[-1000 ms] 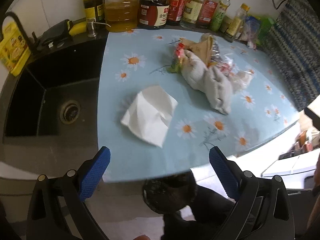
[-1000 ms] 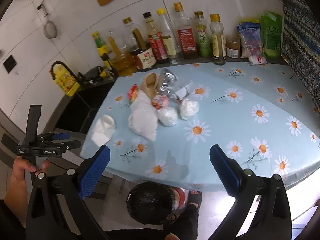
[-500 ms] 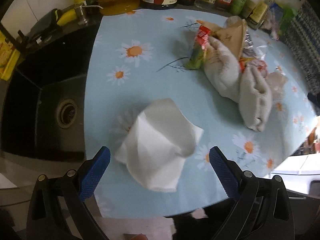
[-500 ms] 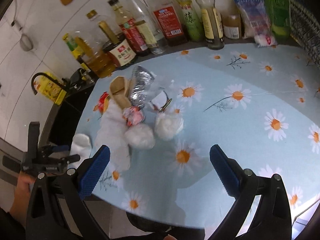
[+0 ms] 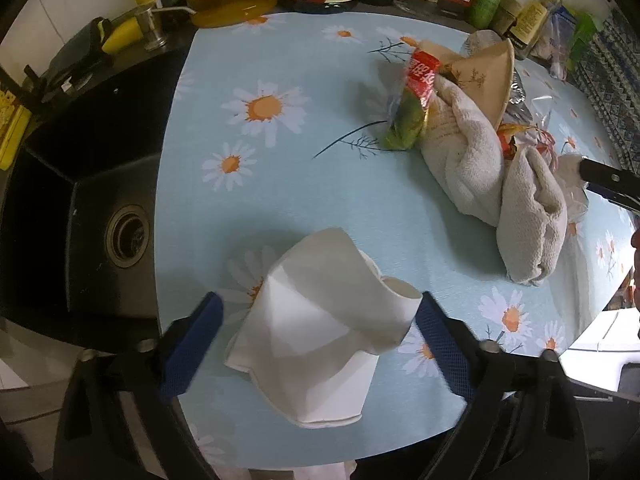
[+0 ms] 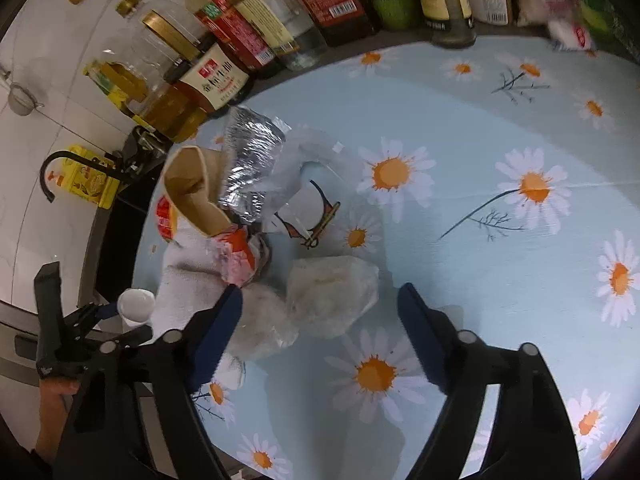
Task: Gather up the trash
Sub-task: 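Grasp the white paper tissue with the left tool while the right tool grasps the clear plastic bag, then carry the tissue and plastic bag down over the black trash bin with both tools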
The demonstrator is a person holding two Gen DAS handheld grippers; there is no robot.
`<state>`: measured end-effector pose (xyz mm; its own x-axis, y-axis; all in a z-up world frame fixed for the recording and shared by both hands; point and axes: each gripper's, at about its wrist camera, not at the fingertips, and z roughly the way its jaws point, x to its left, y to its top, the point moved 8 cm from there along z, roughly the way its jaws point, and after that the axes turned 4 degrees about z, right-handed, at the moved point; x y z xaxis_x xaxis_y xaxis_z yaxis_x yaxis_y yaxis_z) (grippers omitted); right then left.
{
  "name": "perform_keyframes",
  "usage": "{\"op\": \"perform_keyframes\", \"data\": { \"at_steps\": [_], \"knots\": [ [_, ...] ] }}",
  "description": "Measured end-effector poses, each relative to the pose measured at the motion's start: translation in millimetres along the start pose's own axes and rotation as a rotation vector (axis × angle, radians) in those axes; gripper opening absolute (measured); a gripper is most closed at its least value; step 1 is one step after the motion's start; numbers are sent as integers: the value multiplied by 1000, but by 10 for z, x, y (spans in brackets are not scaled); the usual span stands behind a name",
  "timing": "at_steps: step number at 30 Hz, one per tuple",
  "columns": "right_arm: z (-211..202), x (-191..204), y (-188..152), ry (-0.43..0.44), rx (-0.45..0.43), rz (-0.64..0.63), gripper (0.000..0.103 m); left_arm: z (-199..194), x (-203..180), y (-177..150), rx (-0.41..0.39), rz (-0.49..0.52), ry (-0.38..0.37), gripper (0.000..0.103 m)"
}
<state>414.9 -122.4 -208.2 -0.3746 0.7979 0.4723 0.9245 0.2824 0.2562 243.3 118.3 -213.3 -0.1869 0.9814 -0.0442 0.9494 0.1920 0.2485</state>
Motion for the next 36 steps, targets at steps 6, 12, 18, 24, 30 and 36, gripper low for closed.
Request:
{"op": "perform_keyframes", "data": {
  "at_steps": [6, 12, 18, 24, 30, 36],
  "knots": [
    [107, -50, 15, -1, 21, 32, 51, 47, -29, -15, 10, 12, 4, 73],
    [39, -102, 47, 17, 3, 71, 50, 19, -62, -16, -7, 8, -13, 72],
    [-124, -68, -2, 27, -16, 64, 50, -138, -132, 0, -45, -2, -30, 72],
    [-311, 58, -76, 37, -45, 37, 50, -353, -189, -10, -100, -31, -60, 72],
    [-630, 264, -246, 43, -107, -23, 50, -637, -207, -99, -161, -51, -89, 72],
    [-818, 476, -557, 58, -118, -62, 50, -883, -242, -296, -196, -70, -114, 71]
  ]
}}
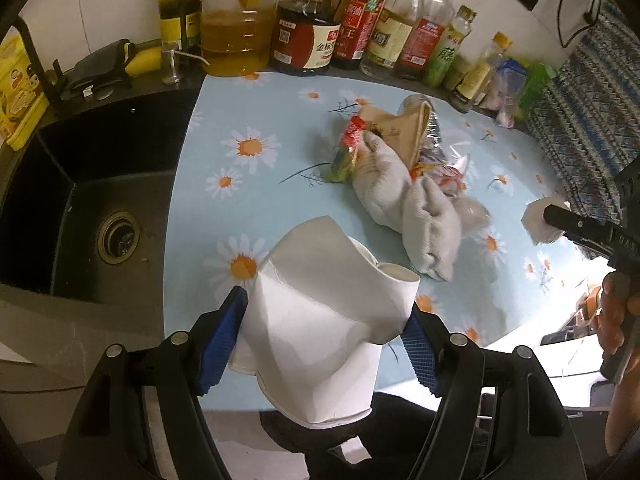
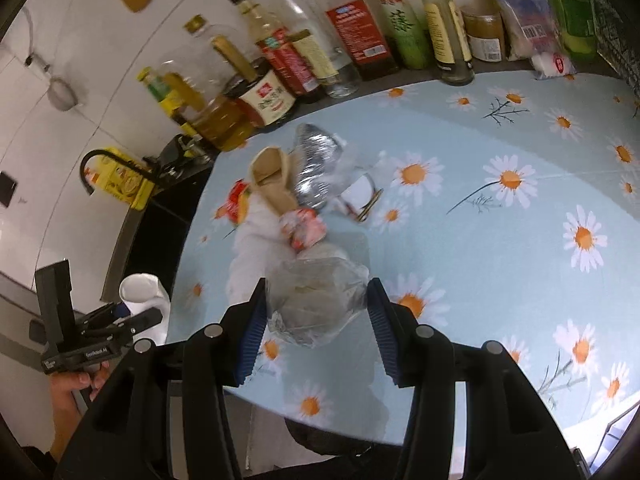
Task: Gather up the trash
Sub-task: 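Carry the tissue and plastic bag down over the black trash bin with both tools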
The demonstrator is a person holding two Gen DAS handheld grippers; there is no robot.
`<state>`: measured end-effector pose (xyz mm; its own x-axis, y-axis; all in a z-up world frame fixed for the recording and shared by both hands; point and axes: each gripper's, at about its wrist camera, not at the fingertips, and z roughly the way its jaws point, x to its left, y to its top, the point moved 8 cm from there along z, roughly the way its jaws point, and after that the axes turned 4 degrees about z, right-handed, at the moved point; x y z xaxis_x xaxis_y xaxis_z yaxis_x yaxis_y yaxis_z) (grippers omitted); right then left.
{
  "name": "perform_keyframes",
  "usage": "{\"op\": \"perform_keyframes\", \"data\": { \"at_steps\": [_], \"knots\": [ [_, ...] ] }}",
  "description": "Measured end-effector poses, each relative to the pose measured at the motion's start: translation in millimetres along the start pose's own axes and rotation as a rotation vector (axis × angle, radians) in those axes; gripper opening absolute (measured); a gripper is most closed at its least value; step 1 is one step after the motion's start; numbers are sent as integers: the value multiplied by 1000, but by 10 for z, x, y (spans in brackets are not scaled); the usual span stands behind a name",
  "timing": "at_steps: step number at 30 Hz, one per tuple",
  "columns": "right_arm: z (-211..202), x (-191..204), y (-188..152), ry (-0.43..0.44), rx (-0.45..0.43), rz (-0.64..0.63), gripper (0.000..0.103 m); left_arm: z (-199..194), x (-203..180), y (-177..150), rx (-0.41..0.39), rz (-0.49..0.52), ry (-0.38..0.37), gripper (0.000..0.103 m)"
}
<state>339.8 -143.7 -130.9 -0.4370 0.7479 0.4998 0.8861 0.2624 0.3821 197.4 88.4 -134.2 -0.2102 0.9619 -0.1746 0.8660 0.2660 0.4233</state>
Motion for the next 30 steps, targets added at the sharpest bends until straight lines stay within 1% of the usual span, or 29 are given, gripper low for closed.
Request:
{"op": "perform_keyframes", "data": {
  "at_steps": [2, 5, 13, 19, 24, 30],
  "knots": [
    [-27, 97, -105, 16, 7, -3, 50, -81, -22, -58, -11, 0, -3, 72],
    [-46, 258, -283, 19, 17, -25, 50, -186, -60, -175, -25, -2, -20, 72],
    [-74, 605, -762, 26, 37, -73, 50, -349, -180, -591, -23, 4, -79, 72],
    [-76, 818, -1078, 36, 57, -96, 50, -463, -182, -873, -31, 0, -91, 72],
    [-42, 905, -1310, 37, 83, -103, 50, -489, -176, -1098, -22, -12, -103, 72],
    [94, 944, -1562, 37, 132, -107, 50, -409, -158, -1346, 15, -34, -120, 72]
  ]
}}
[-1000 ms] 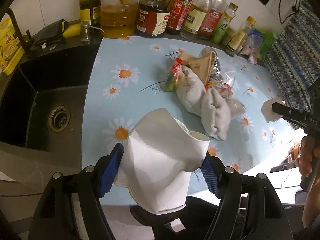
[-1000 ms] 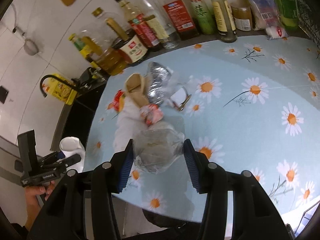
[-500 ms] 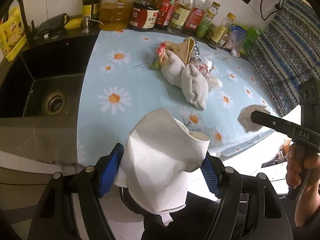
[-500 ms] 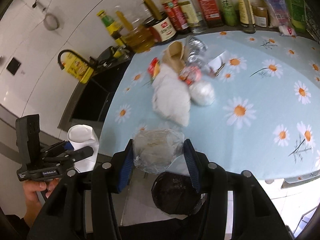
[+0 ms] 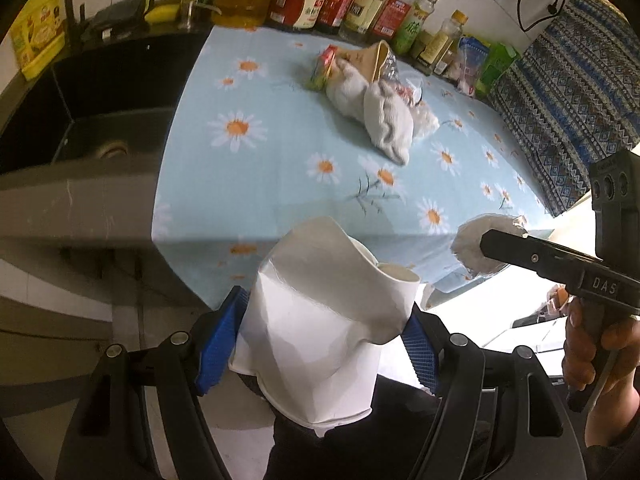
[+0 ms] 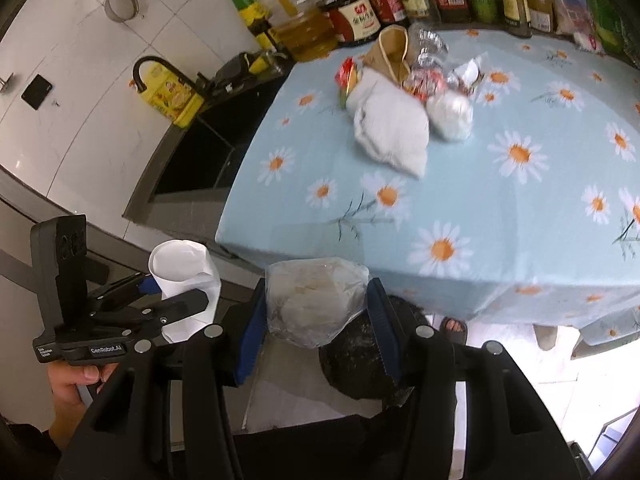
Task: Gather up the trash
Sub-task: 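Carry the tissue and plastic bag down over the black trash bin with both tools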
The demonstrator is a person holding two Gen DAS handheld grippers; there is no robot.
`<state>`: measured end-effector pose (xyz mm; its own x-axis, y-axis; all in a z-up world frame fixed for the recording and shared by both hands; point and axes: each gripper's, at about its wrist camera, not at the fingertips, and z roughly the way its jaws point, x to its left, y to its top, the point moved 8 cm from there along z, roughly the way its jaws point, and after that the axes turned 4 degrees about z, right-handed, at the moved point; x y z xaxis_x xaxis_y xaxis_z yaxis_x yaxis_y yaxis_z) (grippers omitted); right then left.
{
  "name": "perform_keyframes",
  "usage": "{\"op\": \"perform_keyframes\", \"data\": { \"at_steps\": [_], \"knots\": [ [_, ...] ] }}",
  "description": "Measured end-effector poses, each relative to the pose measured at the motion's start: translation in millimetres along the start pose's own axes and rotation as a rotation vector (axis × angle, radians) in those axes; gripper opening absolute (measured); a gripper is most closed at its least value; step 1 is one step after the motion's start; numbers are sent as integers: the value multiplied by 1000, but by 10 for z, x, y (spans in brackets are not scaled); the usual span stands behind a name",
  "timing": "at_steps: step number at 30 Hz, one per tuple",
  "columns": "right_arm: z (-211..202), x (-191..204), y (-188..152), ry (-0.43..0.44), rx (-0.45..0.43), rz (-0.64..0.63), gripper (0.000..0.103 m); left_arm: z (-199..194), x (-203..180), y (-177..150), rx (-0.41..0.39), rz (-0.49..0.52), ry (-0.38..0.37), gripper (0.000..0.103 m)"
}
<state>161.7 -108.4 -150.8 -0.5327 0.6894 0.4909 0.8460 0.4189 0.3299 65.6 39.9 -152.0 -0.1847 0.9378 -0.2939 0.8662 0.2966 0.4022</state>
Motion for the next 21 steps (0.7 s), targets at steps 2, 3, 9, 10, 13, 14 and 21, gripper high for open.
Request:
{"op": "perform_keyframes", "data": {
  "at_steps": [2, 3, 9, 10, 13, 14, 21],
  "knots": [
    [85, 9, -93, -1, 23, 1, 50, 34, 3, -78, 13, -6, -3, 72],
    [144, 8, -146, 2, 39, 3, 50, 67, 10, -129, 22, -10, 2, 72],
    [401, -66, -353, 1, 96, 17, 50, 299, 6, -375, 89, -50, -20, 72],
    [456, -93, -386, 3, 109, 21, 50, 325, 6, -399, 96, -54, -22, 72],
    [589, -168, -477, -1, 138, 32, 50, 448, 2, -483, 124, -69, -26, 72],
    [627, -183, -499, 1, 146, 38, 50, 489, -3, -511, 131, -69, -26, 72],
    [928, -255, -649, 10, 213, 84, 50, 842, 74, -723, 202, -78, 32, 72]
  ]
}}
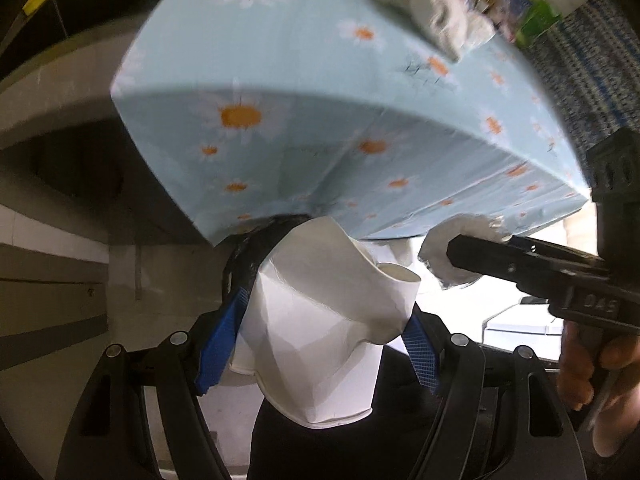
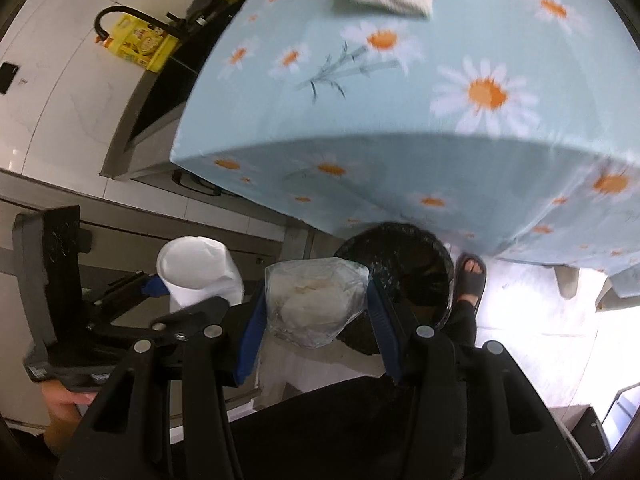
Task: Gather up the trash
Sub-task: 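Carry the tissue and plastic bag down over the black trash bin with both tools, then open both tools to drop the tissue and bag into the bin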
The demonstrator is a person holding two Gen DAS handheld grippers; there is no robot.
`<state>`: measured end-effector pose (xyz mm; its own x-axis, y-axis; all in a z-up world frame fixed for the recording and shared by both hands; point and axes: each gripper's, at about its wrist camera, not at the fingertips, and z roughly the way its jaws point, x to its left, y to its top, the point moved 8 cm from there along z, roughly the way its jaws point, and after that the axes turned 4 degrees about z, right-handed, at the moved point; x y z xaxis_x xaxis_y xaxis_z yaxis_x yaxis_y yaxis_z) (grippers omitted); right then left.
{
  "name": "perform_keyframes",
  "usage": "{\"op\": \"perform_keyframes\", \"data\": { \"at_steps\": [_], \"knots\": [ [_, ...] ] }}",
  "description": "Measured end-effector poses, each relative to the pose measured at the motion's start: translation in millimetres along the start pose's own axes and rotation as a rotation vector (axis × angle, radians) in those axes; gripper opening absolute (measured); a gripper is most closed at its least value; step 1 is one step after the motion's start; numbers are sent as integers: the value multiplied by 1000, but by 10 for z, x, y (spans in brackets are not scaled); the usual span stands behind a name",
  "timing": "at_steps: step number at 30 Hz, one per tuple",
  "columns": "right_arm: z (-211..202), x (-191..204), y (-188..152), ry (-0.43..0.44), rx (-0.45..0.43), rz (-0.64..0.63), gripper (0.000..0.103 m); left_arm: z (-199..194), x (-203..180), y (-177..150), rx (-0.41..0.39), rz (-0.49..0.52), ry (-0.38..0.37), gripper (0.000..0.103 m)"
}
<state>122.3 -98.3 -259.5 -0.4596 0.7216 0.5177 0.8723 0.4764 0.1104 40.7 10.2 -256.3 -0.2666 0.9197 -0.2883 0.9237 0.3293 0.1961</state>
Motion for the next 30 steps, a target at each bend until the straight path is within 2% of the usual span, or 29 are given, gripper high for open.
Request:
{"op": "perform_keyframes", "data": {
  "at_steps": [11, 12, 15, 23, 30],
  "knots": [
    [227, -21, 18, -1, 47, 10, 51, 359, 130, -183, 79, -73, -30, 74],
    [226, -32, 34, 1, 49, 19, 55, 374, 132, -180, 82, -74, -33, 74],
    [197, -66, 77, 6, 38, 43, 70, 409, 146, -179, 86, -85, -38, 85],
    [70, -148, 134, -1, 6, 73, 70, 412, 160, -158, 91, -100, -23, 87],
    [-108, -165, 145, 2, -36, 81, 70, 260, 159, -94, 56, -94, -10, 87]
  ]
}}
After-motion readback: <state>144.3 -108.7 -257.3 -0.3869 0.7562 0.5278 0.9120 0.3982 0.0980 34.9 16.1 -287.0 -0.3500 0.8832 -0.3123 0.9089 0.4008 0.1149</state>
